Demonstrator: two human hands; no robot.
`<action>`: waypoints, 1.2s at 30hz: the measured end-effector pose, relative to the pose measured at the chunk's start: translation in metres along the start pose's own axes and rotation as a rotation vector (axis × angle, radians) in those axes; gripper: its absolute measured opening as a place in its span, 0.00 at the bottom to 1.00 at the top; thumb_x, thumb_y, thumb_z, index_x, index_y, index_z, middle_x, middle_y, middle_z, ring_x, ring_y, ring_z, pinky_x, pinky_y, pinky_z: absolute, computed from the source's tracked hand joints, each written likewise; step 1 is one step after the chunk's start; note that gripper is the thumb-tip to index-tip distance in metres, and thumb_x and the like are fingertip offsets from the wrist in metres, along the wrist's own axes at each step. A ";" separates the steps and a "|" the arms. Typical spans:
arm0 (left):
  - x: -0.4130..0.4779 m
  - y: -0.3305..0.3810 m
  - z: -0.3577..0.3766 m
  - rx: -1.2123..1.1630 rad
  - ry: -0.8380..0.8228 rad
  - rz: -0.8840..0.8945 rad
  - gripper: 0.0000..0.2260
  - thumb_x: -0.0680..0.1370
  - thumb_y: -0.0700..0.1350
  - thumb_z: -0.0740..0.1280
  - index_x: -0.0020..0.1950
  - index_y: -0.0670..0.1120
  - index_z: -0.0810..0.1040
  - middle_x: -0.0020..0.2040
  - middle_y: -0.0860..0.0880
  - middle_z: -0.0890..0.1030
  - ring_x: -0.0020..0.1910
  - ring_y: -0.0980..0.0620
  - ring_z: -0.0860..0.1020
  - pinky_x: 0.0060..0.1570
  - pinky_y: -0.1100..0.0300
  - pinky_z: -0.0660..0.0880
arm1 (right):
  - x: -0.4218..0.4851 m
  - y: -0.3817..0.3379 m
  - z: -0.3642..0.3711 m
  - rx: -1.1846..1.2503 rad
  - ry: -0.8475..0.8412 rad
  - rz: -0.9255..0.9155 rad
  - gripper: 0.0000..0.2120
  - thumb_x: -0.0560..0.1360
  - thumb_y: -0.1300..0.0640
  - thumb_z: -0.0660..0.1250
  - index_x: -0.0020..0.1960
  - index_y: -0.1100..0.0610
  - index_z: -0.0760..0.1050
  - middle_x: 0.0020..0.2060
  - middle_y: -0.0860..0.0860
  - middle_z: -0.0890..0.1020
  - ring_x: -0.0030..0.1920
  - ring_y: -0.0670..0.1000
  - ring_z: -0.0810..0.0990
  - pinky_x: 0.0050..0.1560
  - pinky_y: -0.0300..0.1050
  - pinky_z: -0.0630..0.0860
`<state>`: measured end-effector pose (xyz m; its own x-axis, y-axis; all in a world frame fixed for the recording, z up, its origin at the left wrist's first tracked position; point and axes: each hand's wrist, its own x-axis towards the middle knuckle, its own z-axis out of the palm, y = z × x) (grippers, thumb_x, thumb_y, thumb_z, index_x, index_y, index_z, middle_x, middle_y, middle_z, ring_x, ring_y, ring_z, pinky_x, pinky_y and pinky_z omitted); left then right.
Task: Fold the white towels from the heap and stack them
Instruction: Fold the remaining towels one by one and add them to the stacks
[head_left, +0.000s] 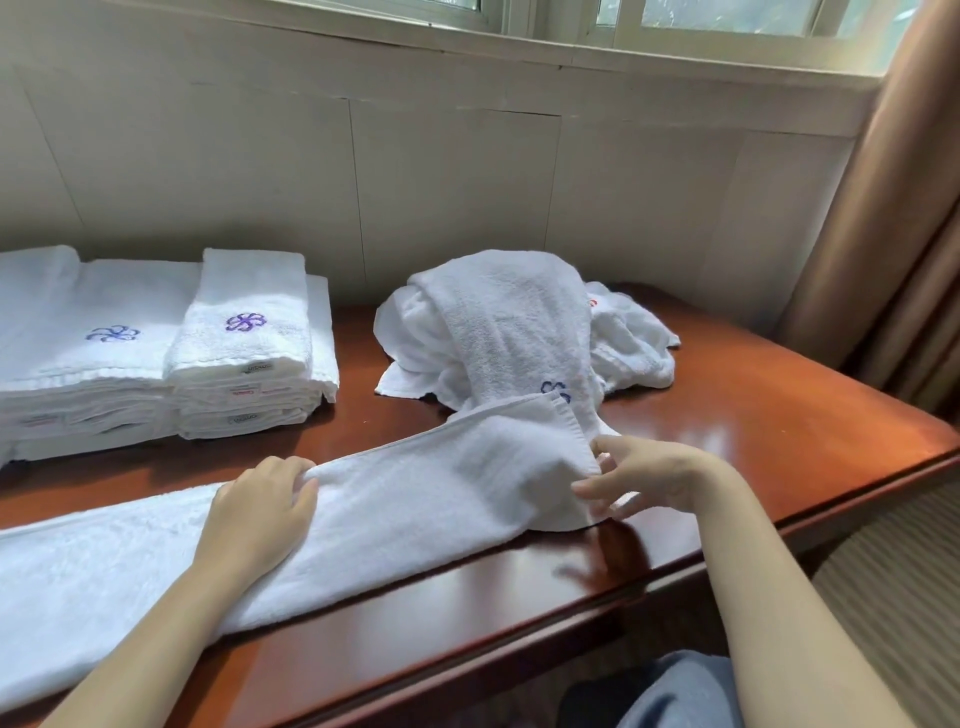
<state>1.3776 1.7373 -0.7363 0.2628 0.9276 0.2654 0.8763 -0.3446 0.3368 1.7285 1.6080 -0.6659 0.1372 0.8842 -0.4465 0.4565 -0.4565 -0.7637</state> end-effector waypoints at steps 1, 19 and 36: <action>0.000 0.000 0.000 0.002 -0.001 0.001 0.12 0.80 0.49 0.58 0.61 0.50 0.76 0.54 0.50 0.78 0.55 0.48 0.75 0.57 0.53 0.68 | 0.001 0.000 0.004 -0.021 0.031 -0.030 0.14 0.71 0.60 0.73 0.48 0.56 0.67 0.40 0.51 0.74 0.39 0.50 0.78 0.43 0.46 0.77; -0.004 0.000 -0.002 -0.006 -0.007 0.019 0.12 0.80 0.48 0.59 0.60 0.51 0.76 0.53 0.51 0.78 0.55 0.48 0.75 0.56 0.53 0.67 | 0.004 0.000 -0.008 0.613 0.561 -0.317 0.22 0.65 0.77 0.46 0.22 0.57 0.65 0.22 0.52 0.64 0.29 0.50 0.61 0.33 0.41 0.62; -0.006 0.000 -0.003 -0.008 -0.003 0.026 0.12 0.80 0.49 0.58 0.62 0.50 0.76 0.54 0.52 0.78 0.55 0.49 0.75 0.57 0.54 0.68 | 0.057 -0.035 0.039 -0.222 0.671 -0.101 0.15 0.68 0.65 0.63 0.28 0.55 0.60 0.26 0.51 0.68 0.33 0.53 0.67 0.30 0.43 0.59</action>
<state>1.3748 1.7311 -0.7349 0.2869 0.9186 0.2719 0.8657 -0.3701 0.3369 1.6855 1.6704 -0.6826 0.5641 0.8236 0.0594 0.6536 -0.4014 -0.6417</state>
